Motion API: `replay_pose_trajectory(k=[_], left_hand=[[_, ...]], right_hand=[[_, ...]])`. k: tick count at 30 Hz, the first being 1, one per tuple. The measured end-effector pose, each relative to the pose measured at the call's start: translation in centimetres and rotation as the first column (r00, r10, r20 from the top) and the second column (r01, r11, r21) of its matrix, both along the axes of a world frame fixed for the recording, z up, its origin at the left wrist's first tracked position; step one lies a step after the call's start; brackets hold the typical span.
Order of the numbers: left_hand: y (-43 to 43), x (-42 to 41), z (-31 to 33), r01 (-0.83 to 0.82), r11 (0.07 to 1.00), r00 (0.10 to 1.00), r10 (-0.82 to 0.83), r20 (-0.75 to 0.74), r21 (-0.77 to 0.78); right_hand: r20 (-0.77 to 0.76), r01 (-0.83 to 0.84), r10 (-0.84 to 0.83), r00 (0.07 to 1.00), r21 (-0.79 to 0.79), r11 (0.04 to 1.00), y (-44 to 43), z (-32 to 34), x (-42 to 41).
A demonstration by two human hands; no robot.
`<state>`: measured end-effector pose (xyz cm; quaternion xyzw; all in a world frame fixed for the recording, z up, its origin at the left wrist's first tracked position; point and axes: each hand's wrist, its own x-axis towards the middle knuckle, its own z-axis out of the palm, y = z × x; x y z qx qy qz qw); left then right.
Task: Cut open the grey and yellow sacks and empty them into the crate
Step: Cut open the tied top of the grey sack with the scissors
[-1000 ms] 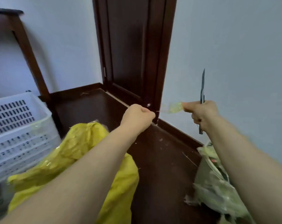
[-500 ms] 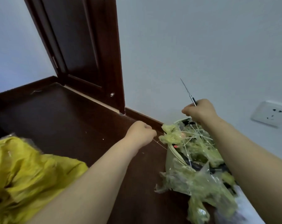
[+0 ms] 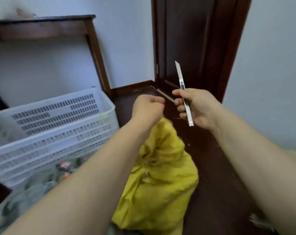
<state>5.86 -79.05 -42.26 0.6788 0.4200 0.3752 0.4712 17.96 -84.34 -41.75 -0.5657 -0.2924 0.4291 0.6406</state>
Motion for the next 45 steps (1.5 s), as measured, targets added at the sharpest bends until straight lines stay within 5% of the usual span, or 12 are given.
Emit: replay_pose_trajectory(k=[6,11,15,18,22,26,29,31,35,37,40,45], left_hand=[[5.6,-19.3,-0.5,-0.373,0.926,0.92,0.378,0.103,-0.065],[5.8,-31.6,-7.7,-0.503,0.863,0.815,0.453,-0.36,-0.052],[4.0,-36.3,-12.6,-0.55,0.832,0.576,0.311,-0.756,-0.077],[3.1,-38.4,-15.6,-0.476,0.873,0.571,0.214,-0.792,-0.107],[2.4,-39.6,-18.3,-0.37,0.909,0.647,0.105,-0.755,-0.191],[1.8,-39.8,-18.9,-0.379,0.909,0.619,0.113,-0.777,-0.17],[2.0,-41.4,-18.2,-0.461,0.887,0.487,0.221,-0.845,-0.033],[1.9,-43.3,-17.2,-0.527,0.847,0.343,0.286,-0.895,0.069],[1.2,-45.0,-16.3,-0.509,0.86,0.073,0.087,-0.993,0.038],[1.4,-44.2,-15.8,-0.392,0.92,0.218,0.098,-0.971,0.005],[1.8,-41.8,-14.3,-0.281,0.935,0.753,0.075,-0.653,-0.218],[2.0,-39.6,-15.8,-0.206,0.929,0.75,-0.053,-0.66,-0.309]], right_hand=[[-0.033,-0.32,0.319,0.947,-0.012,0.947,6.6,0.5,-16.2],[0.058,-0.436,0.455,0.889,-0.203,0.877,8.9,-3.2,-27.6],[0.292,-0.378,0.501,0.814,-0.389,0.84,9.2,-6.9,-31.7],[0.585,-0.259,0.562,0.584,-0.522,0.812,9.3,-9.5,-32.2],[0.64,-0.2,0.718,0.274,-0.692,0.694,8.9,-11.7,-32.8],[0.582,-0.208,0.776,0.244,-0.75,0.628,8.4,-13.3,-33.5],[0.584,-0.203,0.798,0.148,-0.772,0.602,8.1,-14.1,-33.4],[0.62,-0.217,0.758,0.204,-0.726,0.653,8.4,-14.1,-33.0],[0.63,-0.255,0.546,0.552,-0.496,0.83,9.4,-13.2,-31.6],[0.554,-0.312,0.509,0.658,-0.414,0.855,9.4,-12.8,-31.6],[0.434,-0.369,0.488,0.758,-0.331,0.868,9.1,-12.3,-32.3],[0.095,-0.499,0.546,0.832,-0.3,0.813,9.5,-11.4,-32.2]])
